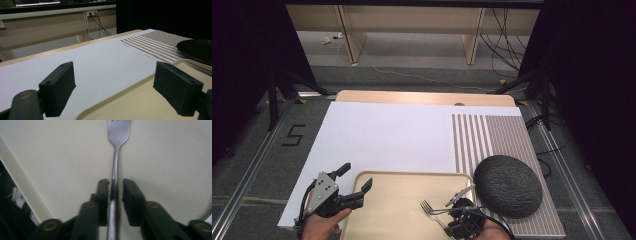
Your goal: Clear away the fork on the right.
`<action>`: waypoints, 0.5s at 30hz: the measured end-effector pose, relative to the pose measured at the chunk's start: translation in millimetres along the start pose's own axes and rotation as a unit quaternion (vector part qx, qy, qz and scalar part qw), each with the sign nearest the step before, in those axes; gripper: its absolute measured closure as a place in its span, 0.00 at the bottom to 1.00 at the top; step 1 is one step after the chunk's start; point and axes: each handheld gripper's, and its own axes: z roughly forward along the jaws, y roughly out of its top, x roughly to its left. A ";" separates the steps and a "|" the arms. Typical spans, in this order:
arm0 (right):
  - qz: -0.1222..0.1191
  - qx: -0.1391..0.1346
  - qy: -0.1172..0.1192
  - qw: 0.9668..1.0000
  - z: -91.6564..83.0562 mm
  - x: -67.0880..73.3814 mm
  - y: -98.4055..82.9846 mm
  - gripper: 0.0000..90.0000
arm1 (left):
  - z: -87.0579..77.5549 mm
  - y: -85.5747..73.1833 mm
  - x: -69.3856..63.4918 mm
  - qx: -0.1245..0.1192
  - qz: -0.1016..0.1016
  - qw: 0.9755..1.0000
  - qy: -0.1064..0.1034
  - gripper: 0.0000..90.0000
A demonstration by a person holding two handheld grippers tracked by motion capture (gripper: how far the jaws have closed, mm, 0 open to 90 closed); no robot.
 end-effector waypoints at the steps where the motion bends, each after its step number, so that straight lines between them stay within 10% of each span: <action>1: -0.006 -0.010 0.000 1.000 -1.7 1.2 0.5 0.72 | 0.0 0.0 0.0 0.000 0.000 1.000 0.000 0.19; 9: -0.043 -0.079 0.029 0.996 -5.5 12.1 4.8 0.62 | -0.3 0.0 0.2 0.001 0.000 1.000 0.000 0.19; 15: -0.048 -0.085 0.027 0.995 -2.1 13.2 4.9 0.79 | 0.0 -0.1 -0.2 0.001 0.001 1.000 0.001 0.19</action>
